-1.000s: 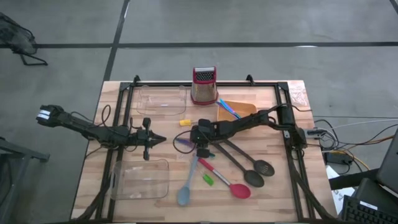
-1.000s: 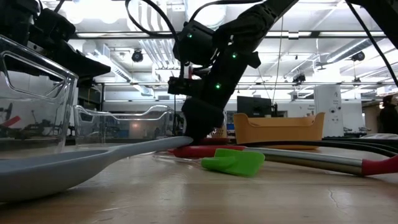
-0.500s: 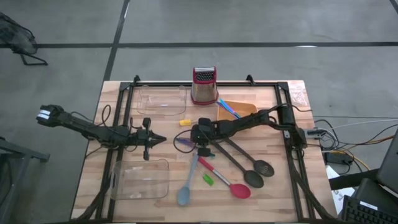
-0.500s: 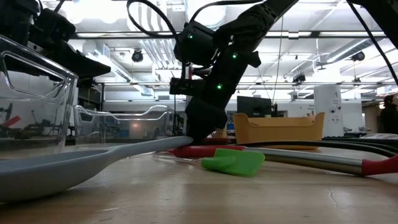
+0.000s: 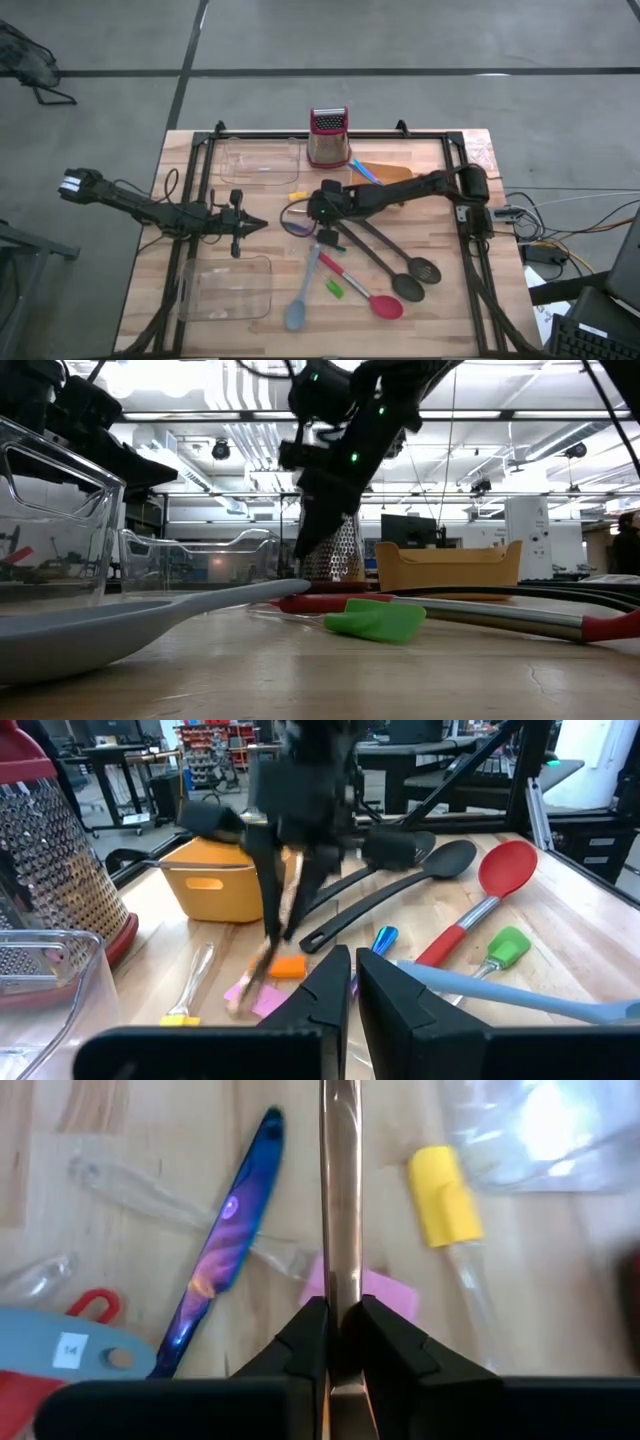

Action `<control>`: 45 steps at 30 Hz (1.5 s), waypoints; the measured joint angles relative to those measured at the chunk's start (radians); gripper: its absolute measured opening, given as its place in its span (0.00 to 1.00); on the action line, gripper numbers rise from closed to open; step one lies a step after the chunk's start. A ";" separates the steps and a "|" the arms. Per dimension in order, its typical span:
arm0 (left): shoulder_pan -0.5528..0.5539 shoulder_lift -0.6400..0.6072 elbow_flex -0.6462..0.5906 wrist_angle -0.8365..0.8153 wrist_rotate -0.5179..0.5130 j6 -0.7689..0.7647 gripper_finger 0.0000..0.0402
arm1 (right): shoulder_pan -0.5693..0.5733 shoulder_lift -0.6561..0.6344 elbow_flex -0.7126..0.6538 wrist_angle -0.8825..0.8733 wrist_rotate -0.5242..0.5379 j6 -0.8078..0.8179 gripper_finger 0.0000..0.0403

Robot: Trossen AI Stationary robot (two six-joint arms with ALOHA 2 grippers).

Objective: Pick & Place Kitchen Items
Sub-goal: Put the gold knife into the yellow bin

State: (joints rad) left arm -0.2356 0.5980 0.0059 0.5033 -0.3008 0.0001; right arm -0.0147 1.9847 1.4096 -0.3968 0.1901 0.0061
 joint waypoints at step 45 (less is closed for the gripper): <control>0.000 0.000 0.000 -0.027 0.000 0.000 0.06 | -0.212 -0.315 -0.448 -0.055 0.365 0.218 0.14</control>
State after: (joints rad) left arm -0.2355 0.5983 0.0059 0.4767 -0.3008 0.0001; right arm -0.2272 1.6695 0.9615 -0.4522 0.5550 0.2245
